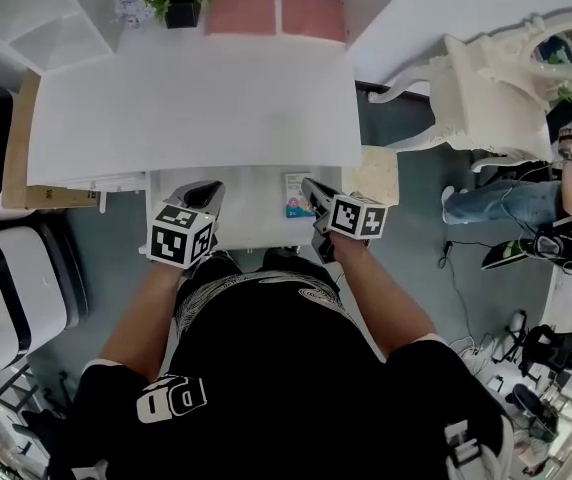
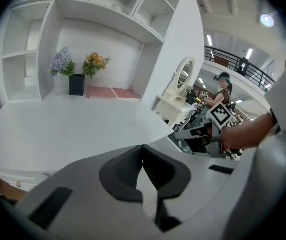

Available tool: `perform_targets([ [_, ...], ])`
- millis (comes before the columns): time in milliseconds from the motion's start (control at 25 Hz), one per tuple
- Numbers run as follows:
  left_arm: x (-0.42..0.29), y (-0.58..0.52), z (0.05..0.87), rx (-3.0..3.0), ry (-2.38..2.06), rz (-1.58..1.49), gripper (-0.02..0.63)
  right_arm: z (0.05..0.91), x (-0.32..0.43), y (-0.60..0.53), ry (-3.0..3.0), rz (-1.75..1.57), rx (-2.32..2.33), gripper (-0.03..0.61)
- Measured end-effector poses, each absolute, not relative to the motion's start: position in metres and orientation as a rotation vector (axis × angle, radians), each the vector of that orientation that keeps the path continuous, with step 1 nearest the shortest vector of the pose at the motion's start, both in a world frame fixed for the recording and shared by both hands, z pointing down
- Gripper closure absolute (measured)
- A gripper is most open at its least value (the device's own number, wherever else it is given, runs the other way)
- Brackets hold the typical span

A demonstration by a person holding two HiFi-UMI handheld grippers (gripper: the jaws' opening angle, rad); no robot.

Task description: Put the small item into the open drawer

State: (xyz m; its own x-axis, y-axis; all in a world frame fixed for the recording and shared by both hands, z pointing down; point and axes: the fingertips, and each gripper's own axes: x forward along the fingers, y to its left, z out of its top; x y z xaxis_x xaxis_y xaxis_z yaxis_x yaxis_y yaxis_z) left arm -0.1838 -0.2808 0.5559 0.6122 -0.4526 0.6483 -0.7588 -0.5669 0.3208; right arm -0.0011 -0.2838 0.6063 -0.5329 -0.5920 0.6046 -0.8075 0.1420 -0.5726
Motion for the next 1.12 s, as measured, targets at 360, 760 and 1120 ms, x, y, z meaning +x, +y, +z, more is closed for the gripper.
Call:
perform_targets([
  [360,-0.202,-0.276,0.527,2.340,-0.894,0.625,0.600,0.552,-0.053,-0.268,-2.349,1.212,1.383,0.571],
  [760,-0.187,-0.252,0.493,2.442,-0.859,0.542,0.600,0.499,-0.072,-0.247,-2.453,0.974,1.396,0.571],
  [1120,-0.156,-0.213,0.445,2.460,-0.979,0.394,0.600,0.443,-0.074,-0.207,-2.662,0.821,1.185,0.571],
])
